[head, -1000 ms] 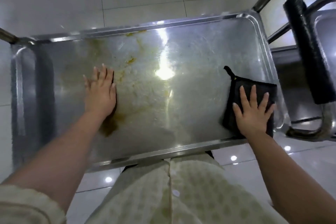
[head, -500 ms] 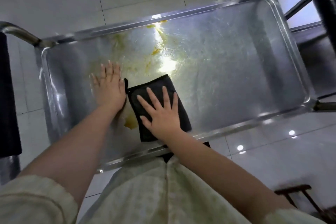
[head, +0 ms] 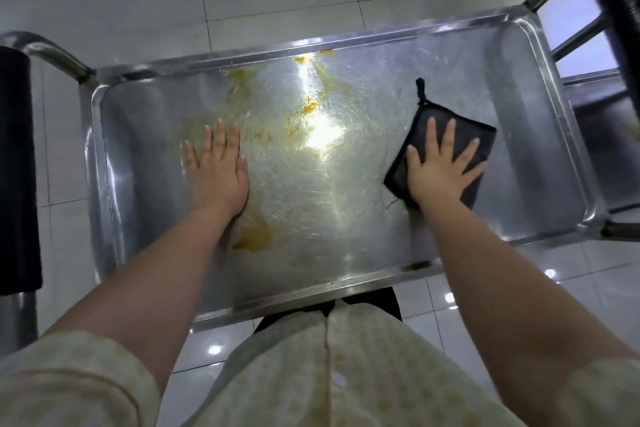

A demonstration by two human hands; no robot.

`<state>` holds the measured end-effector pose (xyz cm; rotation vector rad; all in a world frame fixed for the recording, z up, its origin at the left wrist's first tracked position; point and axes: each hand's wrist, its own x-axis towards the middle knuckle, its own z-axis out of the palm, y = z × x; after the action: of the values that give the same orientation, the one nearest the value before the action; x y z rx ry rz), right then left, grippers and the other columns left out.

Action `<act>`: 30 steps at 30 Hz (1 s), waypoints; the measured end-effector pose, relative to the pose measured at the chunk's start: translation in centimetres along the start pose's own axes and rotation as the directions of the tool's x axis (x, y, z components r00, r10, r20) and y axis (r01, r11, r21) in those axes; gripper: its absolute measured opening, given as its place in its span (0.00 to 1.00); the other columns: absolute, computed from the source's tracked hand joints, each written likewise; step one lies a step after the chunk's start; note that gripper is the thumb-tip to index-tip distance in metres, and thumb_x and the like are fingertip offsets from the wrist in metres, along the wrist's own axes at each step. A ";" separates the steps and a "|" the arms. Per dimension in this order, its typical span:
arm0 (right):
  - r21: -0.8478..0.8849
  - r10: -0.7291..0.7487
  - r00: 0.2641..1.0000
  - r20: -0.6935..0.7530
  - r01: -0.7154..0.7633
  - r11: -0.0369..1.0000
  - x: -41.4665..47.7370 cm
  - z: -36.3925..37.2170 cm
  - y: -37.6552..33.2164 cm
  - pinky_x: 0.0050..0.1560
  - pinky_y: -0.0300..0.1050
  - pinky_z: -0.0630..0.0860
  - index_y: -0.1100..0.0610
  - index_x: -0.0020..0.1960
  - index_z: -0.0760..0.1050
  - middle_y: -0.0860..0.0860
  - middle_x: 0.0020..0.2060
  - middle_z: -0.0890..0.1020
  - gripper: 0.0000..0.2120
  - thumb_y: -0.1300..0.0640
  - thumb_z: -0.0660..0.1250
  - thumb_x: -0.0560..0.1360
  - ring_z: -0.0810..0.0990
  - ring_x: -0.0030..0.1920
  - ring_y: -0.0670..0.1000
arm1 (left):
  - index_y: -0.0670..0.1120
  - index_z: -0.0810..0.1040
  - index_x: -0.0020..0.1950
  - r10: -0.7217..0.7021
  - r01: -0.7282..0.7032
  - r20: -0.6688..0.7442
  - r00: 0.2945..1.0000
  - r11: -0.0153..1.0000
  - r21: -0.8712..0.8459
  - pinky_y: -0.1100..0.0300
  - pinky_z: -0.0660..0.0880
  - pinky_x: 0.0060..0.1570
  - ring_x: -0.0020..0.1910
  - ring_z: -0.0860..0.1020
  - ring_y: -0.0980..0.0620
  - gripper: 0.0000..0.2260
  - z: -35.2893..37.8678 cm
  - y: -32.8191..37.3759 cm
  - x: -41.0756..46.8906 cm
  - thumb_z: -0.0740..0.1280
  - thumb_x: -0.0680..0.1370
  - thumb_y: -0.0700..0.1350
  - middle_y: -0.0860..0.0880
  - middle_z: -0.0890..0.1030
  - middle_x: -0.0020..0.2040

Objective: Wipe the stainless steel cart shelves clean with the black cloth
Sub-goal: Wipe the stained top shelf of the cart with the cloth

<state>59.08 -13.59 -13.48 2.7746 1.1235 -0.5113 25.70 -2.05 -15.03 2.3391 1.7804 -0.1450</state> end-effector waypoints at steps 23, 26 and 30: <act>-0.021 -0.166 0.986 0.011 0.167 0.986 4.2 -1.3 -0.7 0.72 0.68 0.34 0.35 0.76 0.35 0.42 0.78 0.38 0.29 0.33 0.40 0.79 0.37 0.77 0.61 | 0.48 0.45 0.80 -0.022 0.023 0.044 0.999 0.999 -0.026 0.44 0.35 0.73 0.79 0.42 0.47 0.26 -1.6 0.9 2.9 0.48 0.84 0.50 0.49 0.44 0.80; -0.028 -0.164 0.986 0.003 0.164 0.986 4.2 -1.2 -1.0 0.72 0.68 0.34 0.35 0.76 0.35 0.42 0.78 0.37 0.29 0.33 0.40 0.79 0.36 0.77 0.61 | 0.49 0.42 0.80 -0.069 0.068 0.051 0.996 0.998 0.005 0.44 0.35 0.74 0.78 0.40 0.48 0.26 -1.3 0.5 3.7 0.44 0.83 0.53 0.50 0.42 0.80; -0.022 -0.124 0.992 0.006 0.124 0.992 4.8 -1.6 -1.9 0.71 0.70 0.35 0.36 0.76 0.35 0.43 0.78 0.37 0.29 0.34 0.41 0.79 0.35 0.77 0.61 | 0.50 0.41 0.80 -0.048 0.049 0.018 0.999 0.998 -0.030 0.45 0.34 0.74 0.78 0.39 0.49 0.26 -0.6 0.3 3.5 0.43 0.83 0.53 0.50 0.42 0.80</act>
<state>61.43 -8.72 -13.62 2.6956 1.2990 -0.5146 26.88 1.28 -15.10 2.2681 1.8189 -0.1430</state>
